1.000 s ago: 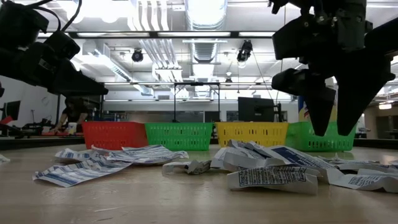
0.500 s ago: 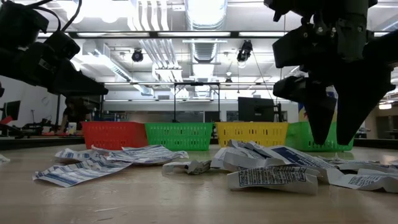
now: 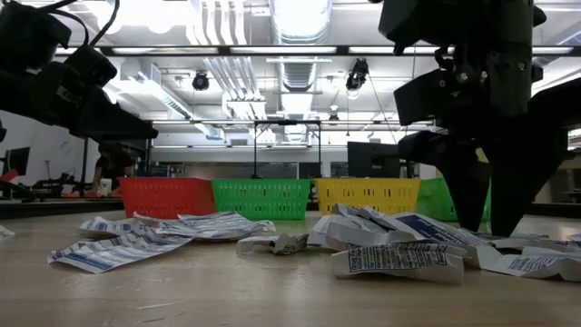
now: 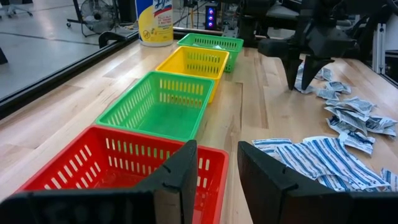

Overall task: Pick & Place First Aid Supplies
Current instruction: Put the blue alcohol pad into the right green bin

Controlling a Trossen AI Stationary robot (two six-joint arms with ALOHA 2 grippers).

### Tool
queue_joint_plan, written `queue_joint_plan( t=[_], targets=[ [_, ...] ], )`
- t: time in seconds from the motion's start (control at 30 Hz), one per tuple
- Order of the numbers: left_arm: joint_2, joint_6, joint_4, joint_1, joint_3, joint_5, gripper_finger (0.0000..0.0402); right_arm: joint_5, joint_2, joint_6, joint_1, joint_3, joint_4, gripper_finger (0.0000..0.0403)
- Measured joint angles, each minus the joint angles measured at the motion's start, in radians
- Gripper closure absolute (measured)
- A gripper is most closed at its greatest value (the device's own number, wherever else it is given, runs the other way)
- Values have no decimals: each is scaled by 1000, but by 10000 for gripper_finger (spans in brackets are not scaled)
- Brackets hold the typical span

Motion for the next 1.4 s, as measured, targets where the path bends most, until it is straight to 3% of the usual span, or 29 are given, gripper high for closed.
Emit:
queue_joint_plan(
  t=[0.7, 1.17, 1.4],
  targets=[
    [0, -1, 0, 0, 0, 0, 289, 1, -24, 24, 0, -3, -2, 365],
    [0, -2, 0, 0, 0, 0, 289, 0, -31, 16, 1, -3, -10, 393],
    [0, -2, 0, 0, 0, 0, 289, 24, -99, 24, 2, -6, -42, 394]
  ],
)
